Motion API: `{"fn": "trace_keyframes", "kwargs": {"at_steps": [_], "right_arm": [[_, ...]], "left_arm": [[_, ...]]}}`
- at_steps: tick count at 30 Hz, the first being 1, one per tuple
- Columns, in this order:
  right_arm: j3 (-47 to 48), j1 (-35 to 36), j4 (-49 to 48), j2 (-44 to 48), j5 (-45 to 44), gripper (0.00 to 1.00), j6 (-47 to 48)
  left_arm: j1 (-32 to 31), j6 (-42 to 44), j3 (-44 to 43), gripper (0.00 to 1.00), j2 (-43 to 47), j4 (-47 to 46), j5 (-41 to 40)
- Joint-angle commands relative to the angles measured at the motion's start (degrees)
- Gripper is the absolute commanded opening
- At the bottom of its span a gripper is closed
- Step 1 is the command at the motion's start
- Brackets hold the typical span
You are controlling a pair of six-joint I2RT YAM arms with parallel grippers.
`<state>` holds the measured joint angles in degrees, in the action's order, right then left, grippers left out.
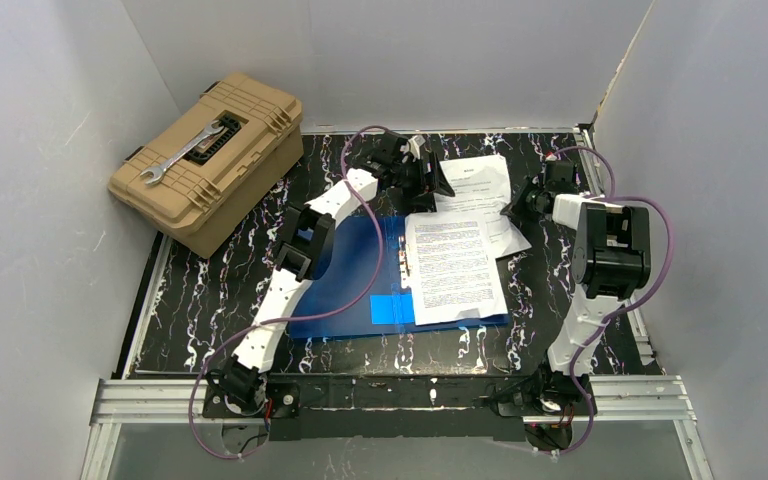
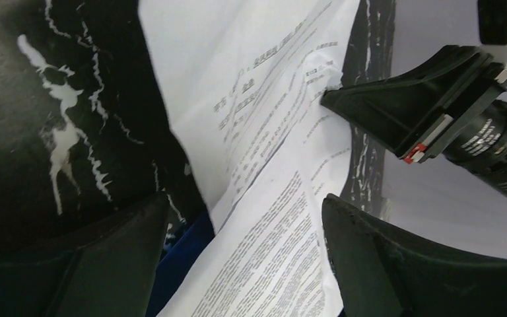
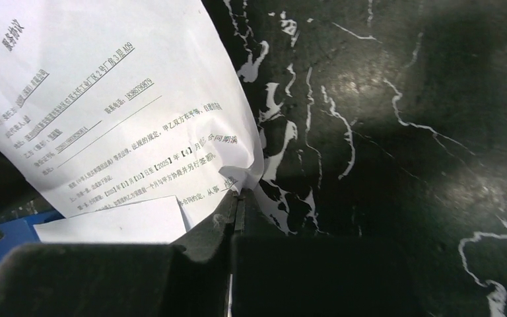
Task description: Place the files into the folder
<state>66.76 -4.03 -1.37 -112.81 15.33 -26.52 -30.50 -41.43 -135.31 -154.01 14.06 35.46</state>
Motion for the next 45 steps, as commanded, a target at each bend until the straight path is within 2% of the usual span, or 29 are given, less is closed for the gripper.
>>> {"fn": "trace_keyframes", "kwargs": {"at_steps": [1, 6, 13, 27, 34, 45], "right_arm": [[1.33, -0.18, 6.3, 2.79, -6.46, 0.01, 3.28], [2.7, 0.44, 8.98, 4.9, -10.76, 0.01, 4.6], [3.12, 3.62, 11.16, 8.74, -19.04, 0.01, 4.48], [7.64, 12.41, 16.42, 13.39, -35.43, 0.01, 4.01], [9.26, 15.18, 19.11, 15.95, -49.24, 0.01, 7.63], [10.96, 15.76, 19.06, 27.18, -61.47, 0.01, 14.97]], "left_arm": [[0.68, 5.11, 5.33, 0.86, 6.59, 6.29, -5.86], [1.52, 8.55, 10.06, 0.9, 12.95, 6.95, -10.33], [1.74, 12.32, 15.37, 0.92, 21.14, 9.93, -11.84], [-0.42, 13.11, 32.84, 0.92, 37.52, 14.26, -7.23], [-3.97, 14.72, 38.54, 0.91, 42.84, 17.49, -11.0], [-4.39, 15.02, 48.37, 0.91, 52.23, 17.87, -17.41]]}}
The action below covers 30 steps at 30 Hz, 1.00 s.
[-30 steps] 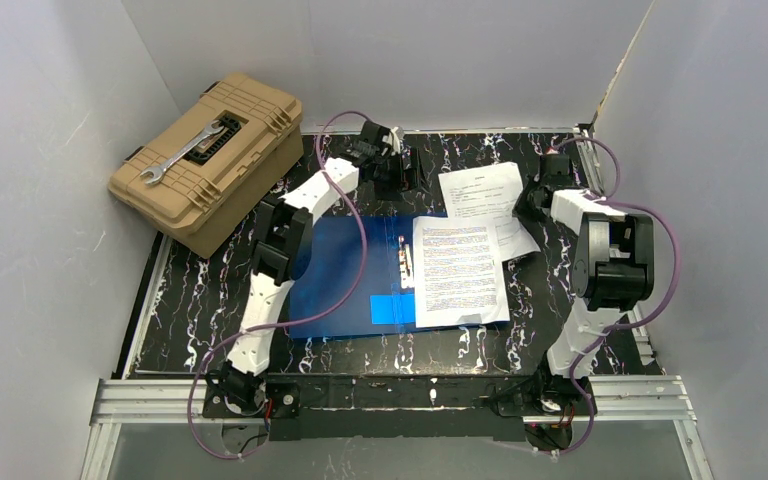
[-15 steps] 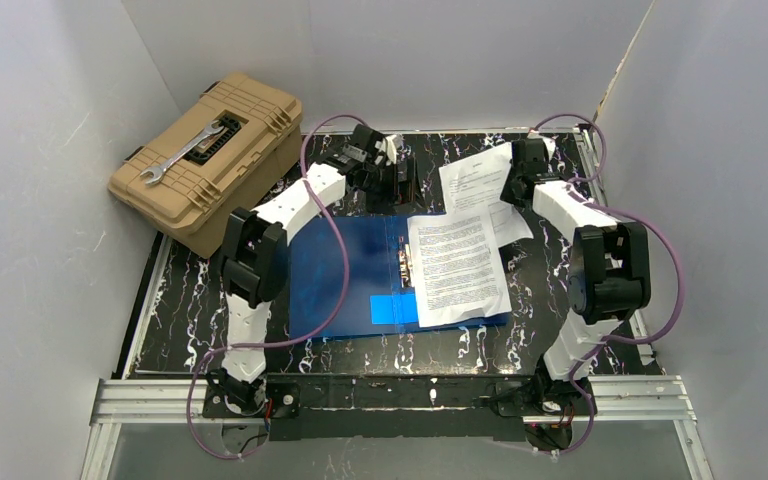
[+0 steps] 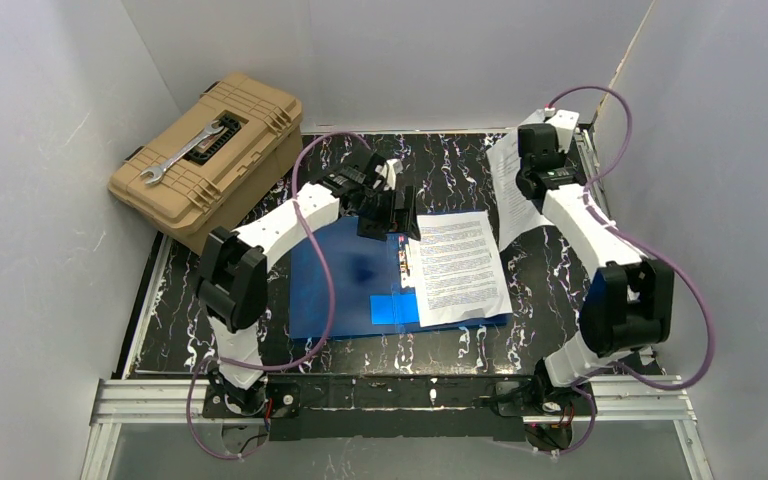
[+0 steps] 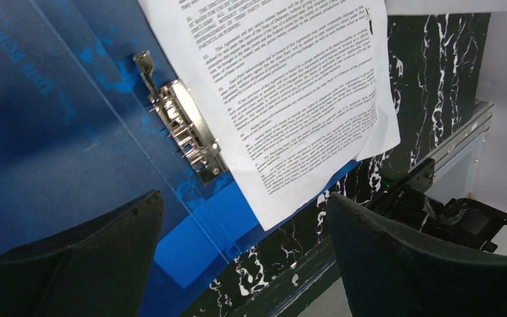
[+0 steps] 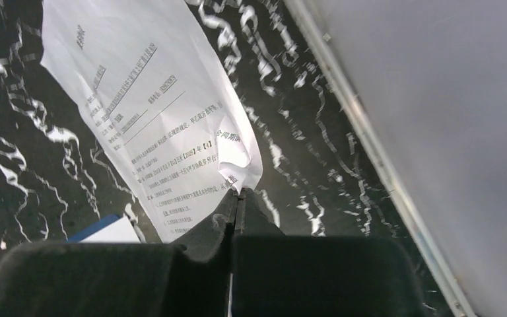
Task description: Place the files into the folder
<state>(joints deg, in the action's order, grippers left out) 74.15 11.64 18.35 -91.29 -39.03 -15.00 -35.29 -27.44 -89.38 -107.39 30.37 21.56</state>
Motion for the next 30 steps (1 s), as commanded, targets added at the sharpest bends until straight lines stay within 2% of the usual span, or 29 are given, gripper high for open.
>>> {"fn": "trace_keyframes", "kwargs": {"at_steps": [1, 4, 11, 15, 23, 30], "right_arm": [[4.0, 0.11, -0.27, 6.58, -7.33, 0.01, 3.78], [5.91, 0.13, 1.78, 9.47, -4.52, 0.01, 3.68], [5.82, 0.37, 6.9, 17.12, 9.06, 0.01, -3.23], [1.62, 0.51, 7.61, 21.29, 17.96, 0.01, -8.35], [-6.55, 1.35, 7.96, 29.44, 29.88, 0.01, -16.35], [-14.37, 2.35, 9.39, 32.56, 29.67, 0.01, -17.23]], "left_arm": [[0.4, 1.0, 3.02, 0.91, 6.54, 1.91, -4.25], [0.4, 1.31, 4.57, 0.92, 9.33, 2.99, -5.68], [1.43, 0.83, 10.93, 0.92, 18.12, 4.46, -9.26], [2.18, 0.26, 15.19, 0.93, 24.3, 4.35, -10.85], [2.59, -0.33, 22.82, 0.94, 34.92, 4.9, -10.52], [2.59, 0.5, 26.97, 0.94, 41.29, 6.92, -10.65]]}}
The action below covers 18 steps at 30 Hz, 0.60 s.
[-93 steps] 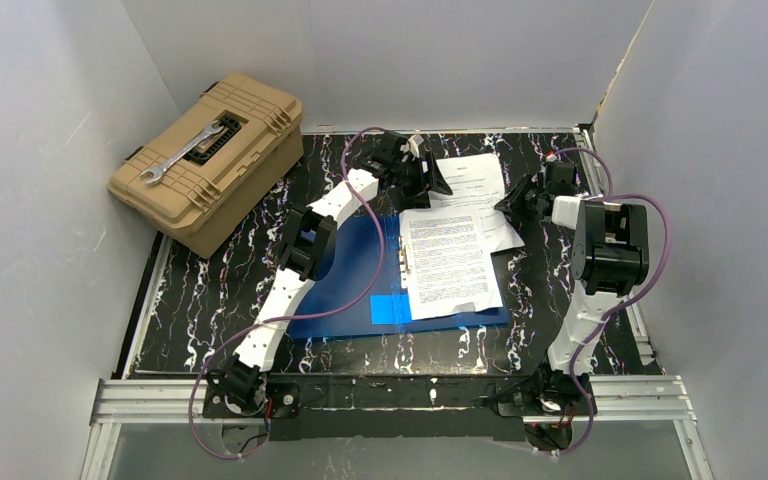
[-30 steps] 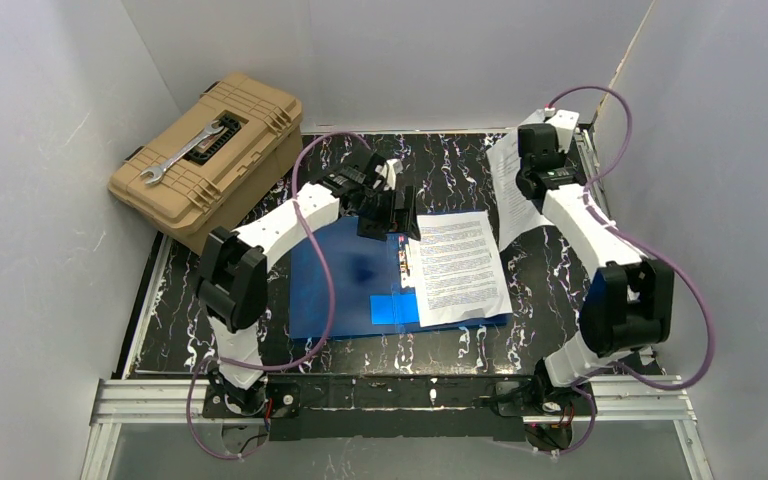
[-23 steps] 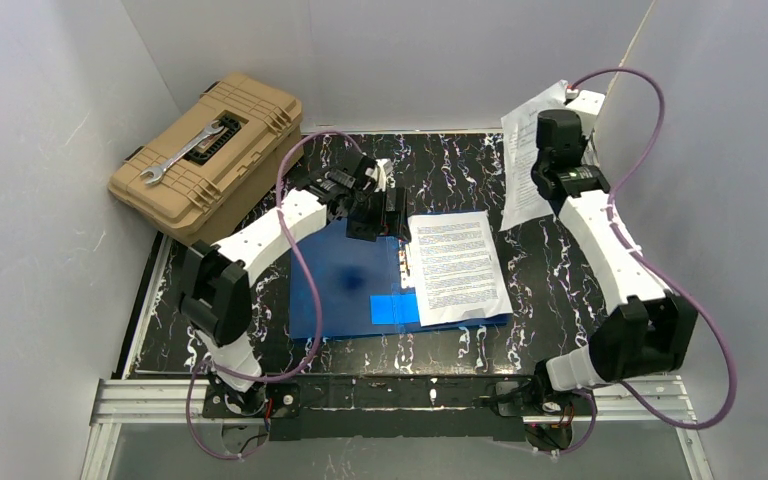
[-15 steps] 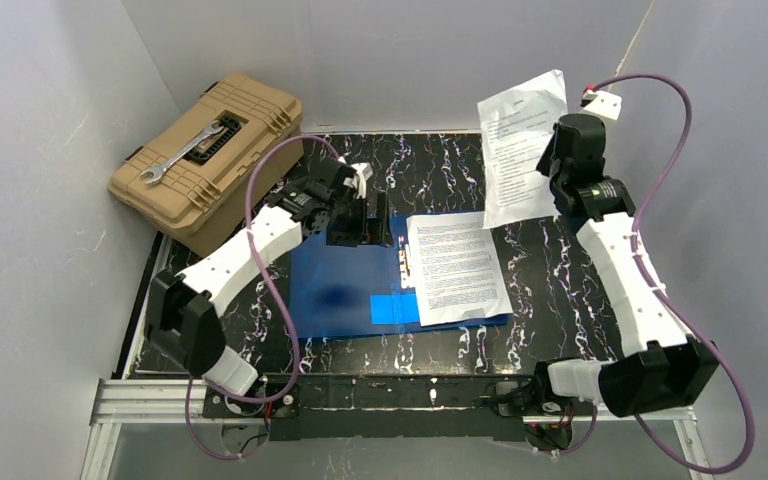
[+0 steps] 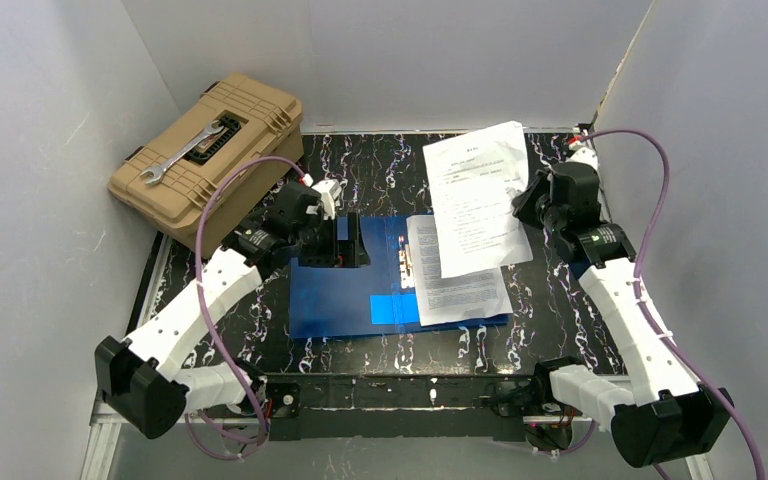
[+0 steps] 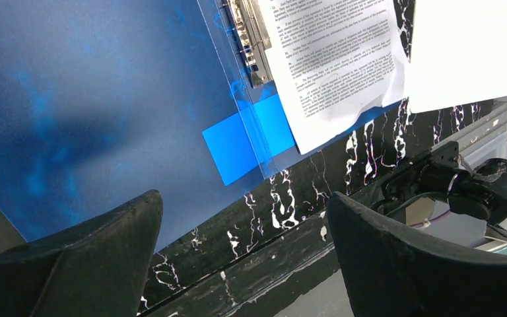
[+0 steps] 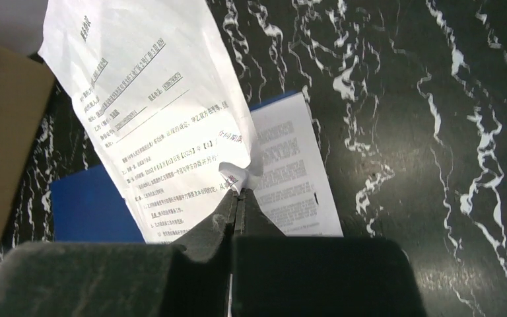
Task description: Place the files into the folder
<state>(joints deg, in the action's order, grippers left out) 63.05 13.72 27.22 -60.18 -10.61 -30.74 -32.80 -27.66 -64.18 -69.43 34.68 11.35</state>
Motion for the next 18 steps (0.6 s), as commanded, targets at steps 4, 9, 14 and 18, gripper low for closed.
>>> {"fn": "trace_keyframes", "kwargs": {"at_steps": [4, 9, 14, 18], "right_arm": [[-8.97, 0.33, -0.51, 2.81, 2.45, 0.01, -2.26], [-16.07, 0.38, -4.37, 3.35, 5.99, 0.01, -4.42], [-20.65, 0.48, -7.39, 2.23, 6.92, 0.01, -5.53], [-22.73, 0.45, -9.0, 0.39, 7.28, 0.01, -6.35]], "left_arm": [[0.1, 1.17, 3.57, 0.94, 6.74, 4.05, -0.76], [0.1, 1.51, 5.62, 0.95, 9.91, 5.13, -0.4], [0.06, 1.92, 7.27, 0.95, 11.06, 5.85, -0.58], [0.1, 1.77, 8.22, 0.95, 10.97, 5.6, -0.13]]}}
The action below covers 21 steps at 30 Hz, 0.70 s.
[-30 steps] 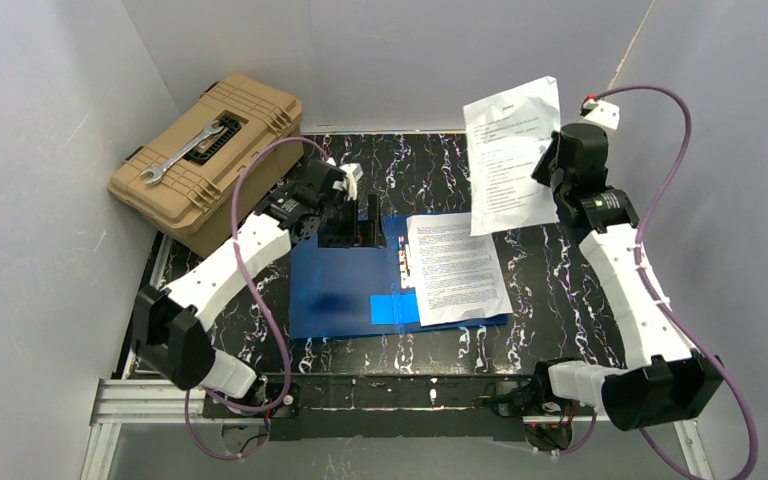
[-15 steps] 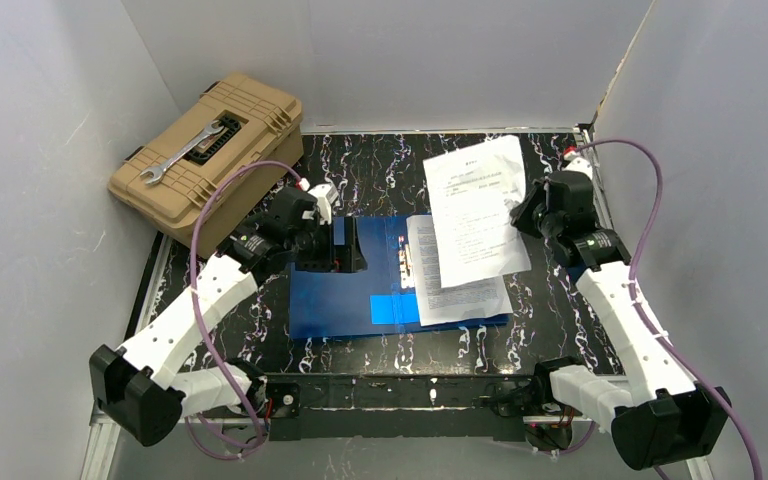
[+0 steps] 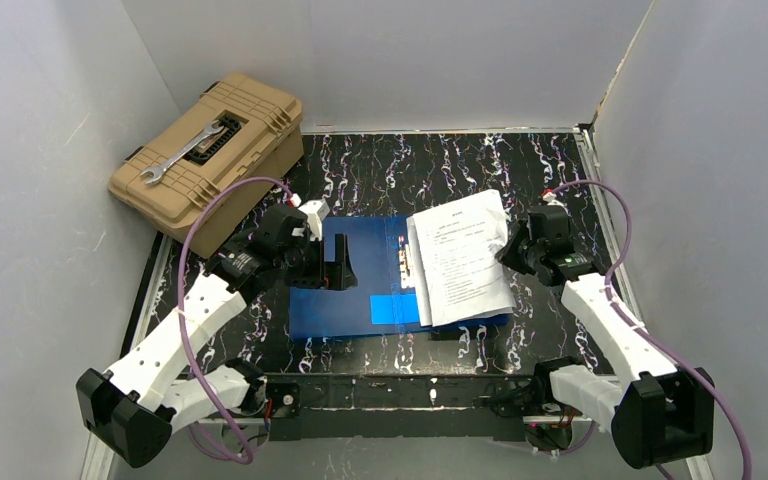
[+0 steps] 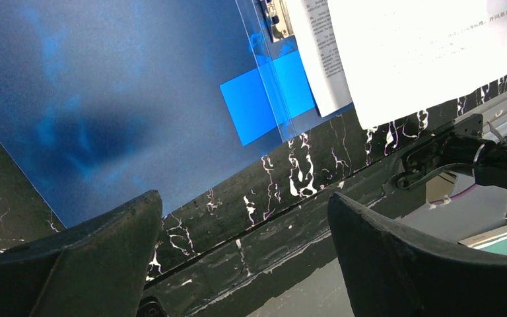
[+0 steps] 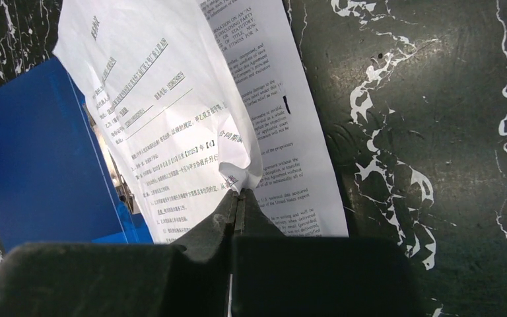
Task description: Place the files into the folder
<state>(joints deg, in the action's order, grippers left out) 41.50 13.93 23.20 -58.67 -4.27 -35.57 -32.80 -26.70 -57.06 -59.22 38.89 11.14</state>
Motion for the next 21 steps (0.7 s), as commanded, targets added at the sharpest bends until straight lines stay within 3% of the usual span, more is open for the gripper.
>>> {"fn": "trace_keyframes", "kwargs": {"at_steps": [1, 21], "right_arm": [[-1.62, 0.34, -5.6, -1.37, 0.76, 0.01, -1.72], [-6.3, 0.47, -13.53, -8.61, -1.25, 0.01, -4.57]], "left_arm": [[0.1, 0.75, 1.19, 0.95, 0.59, 1.28, 0.52], [0.1, -1.19, 3.64, 0.95, -1.85, -2.14, 4.34]]}}
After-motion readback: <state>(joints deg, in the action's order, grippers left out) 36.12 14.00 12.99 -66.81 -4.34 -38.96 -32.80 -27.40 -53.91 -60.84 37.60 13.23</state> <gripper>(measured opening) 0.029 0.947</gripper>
